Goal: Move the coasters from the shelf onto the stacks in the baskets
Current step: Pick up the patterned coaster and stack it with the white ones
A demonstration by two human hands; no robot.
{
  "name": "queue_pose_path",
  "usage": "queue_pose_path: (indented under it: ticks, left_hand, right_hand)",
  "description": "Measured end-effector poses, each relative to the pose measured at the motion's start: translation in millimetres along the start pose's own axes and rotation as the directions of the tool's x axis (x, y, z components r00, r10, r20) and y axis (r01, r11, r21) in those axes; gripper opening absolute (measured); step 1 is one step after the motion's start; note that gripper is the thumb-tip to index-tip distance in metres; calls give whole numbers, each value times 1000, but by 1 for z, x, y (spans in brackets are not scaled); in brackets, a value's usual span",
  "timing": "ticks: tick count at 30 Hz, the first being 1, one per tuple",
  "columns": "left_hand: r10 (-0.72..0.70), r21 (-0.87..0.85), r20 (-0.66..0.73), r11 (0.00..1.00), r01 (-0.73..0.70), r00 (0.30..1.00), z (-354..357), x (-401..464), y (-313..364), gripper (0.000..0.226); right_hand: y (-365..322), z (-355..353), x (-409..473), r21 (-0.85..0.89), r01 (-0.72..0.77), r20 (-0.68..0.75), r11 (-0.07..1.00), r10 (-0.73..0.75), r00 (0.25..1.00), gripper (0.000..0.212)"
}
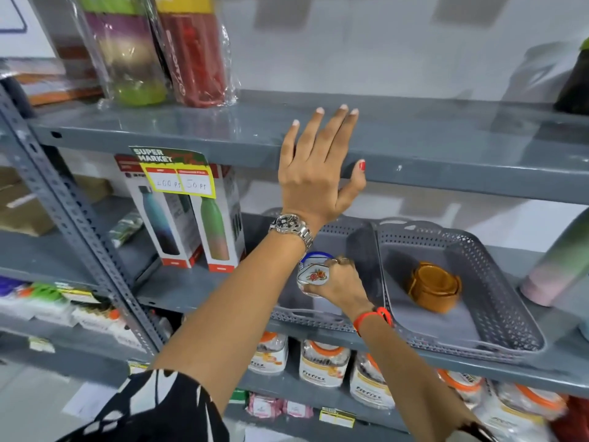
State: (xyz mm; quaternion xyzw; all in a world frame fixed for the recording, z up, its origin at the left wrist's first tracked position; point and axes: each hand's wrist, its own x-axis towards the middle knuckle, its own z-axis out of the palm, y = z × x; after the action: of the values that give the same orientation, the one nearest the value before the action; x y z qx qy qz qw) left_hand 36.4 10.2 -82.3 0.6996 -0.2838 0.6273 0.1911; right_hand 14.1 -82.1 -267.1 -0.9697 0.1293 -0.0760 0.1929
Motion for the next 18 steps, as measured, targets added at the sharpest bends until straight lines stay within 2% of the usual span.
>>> queue_pose_path:
  ticks: [11,13,18]
  left_hand:
    - [-4,2,-39,1000,4,999,4,-1,1,54]
    - [-8,4,-42,1000,8,999,4,-1,1,53]
    - [-13,15,-54,1000,14,998,5,-2,2,53]
  right_hand:
    - [4,6,13,-347,62,45,936,-49,998,78]
    - [6,6,17,-306,65,80,950,-42,996,80]
    - [12,5,34,-60,6,247,998,8,969,110]
